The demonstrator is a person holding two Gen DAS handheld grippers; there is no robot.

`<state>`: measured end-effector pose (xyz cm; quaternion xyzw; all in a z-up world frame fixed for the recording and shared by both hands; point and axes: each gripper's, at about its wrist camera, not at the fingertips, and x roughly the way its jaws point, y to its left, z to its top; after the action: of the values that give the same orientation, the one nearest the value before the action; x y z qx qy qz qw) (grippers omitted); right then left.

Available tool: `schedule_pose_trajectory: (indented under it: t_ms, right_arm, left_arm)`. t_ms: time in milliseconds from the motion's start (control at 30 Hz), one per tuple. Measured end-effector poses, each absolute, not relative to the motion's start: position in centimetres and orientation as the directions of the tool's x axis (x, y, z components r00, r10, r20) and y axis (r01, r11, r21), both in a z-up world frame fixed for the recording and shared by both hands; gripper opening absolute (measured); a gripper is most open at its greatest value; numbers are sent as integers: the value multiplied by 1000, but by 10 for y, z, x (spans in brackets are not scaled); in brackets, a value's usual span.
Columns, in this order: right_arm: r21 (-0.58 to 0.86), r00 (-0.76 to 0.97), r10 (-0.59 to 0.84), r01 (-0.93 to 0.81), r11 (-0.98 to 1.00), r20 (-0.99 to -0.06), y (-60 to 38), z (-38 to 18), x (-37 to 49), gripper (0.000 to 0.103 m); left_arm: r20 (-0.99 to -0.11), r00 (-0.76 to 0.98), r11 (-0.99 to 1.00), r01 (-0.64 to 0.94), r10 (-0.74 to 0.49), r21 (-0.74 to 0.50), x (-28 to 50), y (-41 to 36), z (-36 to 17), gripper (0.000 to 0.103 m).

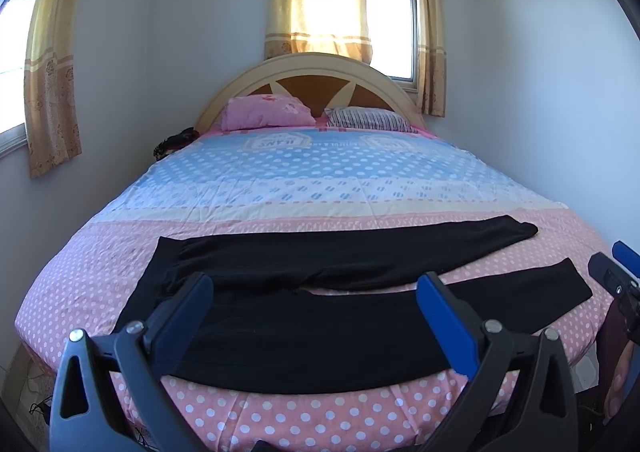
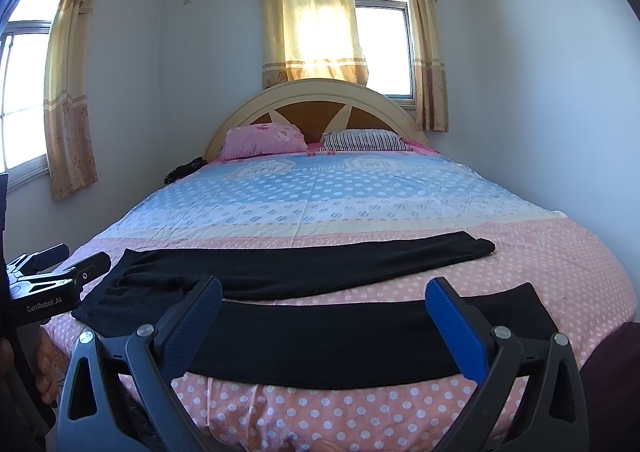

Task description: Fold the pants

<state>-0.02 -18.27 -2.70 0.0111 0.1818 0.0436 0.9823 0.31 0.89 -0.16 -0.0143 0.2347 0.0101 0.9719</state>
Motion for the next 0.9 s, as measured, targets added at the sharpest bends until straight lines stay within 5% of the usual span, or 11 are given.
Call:
schedule_pose_trajectory:
  t_ms: [900]
  right_arm:
    - [39,927,92,-83,996,-363,-183,-30,0,102]
  left_arm:
    - [-455,890,999,-31,15,-29,2,13,-4,103]
